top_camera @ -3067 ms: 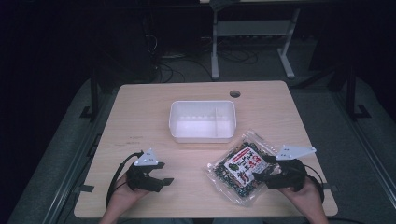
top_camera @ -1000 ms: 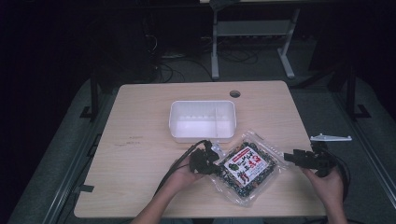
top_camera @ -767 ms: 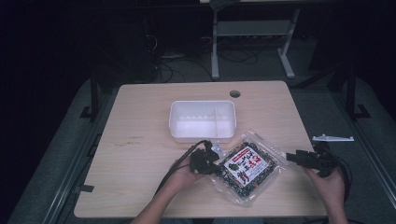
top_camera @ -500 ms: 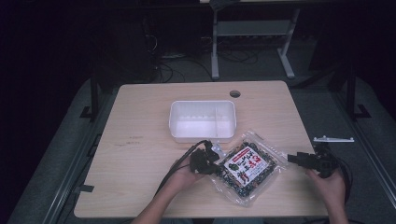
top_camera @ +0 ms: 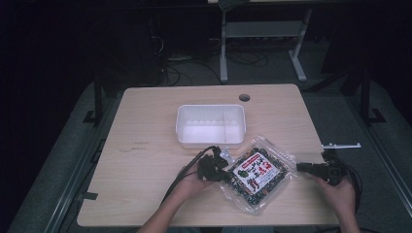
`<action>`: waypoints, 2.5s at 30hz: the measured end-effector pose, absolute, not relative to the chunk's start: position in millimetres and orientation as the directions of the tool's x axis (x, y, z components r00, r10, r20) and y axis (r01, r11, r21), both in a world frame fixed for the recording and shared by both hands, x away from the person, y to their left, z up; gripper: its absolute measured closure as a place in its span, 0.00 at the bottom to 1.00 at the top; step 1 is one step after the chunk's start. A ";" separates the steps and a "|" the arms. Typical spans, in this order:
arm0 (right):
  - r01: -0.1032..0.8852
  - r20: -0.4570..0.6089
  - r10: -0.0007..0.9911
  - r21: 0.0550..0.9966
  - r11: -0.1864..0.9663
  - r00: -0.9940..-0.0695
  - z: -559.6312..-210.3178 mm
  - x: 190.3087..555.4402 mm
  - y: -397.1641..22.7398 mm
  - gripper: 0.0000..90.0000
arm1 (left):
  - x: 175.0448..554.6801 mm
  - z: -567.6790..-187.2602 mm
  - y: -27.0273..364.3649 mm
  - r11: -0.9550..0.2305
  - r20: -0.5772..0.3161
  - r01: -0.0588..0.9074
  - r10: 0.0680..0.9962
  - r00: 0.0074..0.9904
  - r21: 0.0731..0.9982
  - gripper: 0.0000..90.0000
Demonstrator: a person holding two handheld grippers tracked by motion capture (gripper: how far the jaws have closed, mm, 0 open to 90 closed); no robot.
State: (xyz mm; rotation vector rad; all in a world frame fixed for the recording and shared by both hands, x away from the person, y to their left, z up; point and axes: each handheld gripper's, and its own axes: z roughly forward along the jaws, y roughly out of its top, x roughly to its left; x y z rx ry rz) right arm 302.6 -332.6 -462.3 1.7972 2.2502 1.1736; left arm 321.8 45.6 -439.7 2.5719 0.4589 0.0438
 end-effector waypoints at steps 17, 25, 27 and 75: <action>0.764 0.393 0.830 0.643 0.061 -0.396 -431.3 288.1 -334.5 0.99 | 325.5 -437.3 45.4 -0.790 -0.086 0.332 0.338 0.937 0.516 0.84; 0.715 0.341 0.843 0.695 0.073 -0.417 -405.0 272.4 -340.6 1.00 | 332.4 -432.8 44.4 -0.747 -0.123 0.366 0.361 0.924 0.555 0.62; 0.697 0.329 0.841 0.713 0.076 -0.429 -395.2 267.2 -341.6 1.00 | 336.6 -433.3 42.2 -0.734 -0.146 0.381 0.365 0.920 0.563 0.50; 0.502 0.283 0.728 0.860 0.096 -0.624 -339.5 243.3 -321.3 0.93 | 345.5 -432.3 50.4 -0.624 -0.248 0.306 0.182 0.952 0.719 0.79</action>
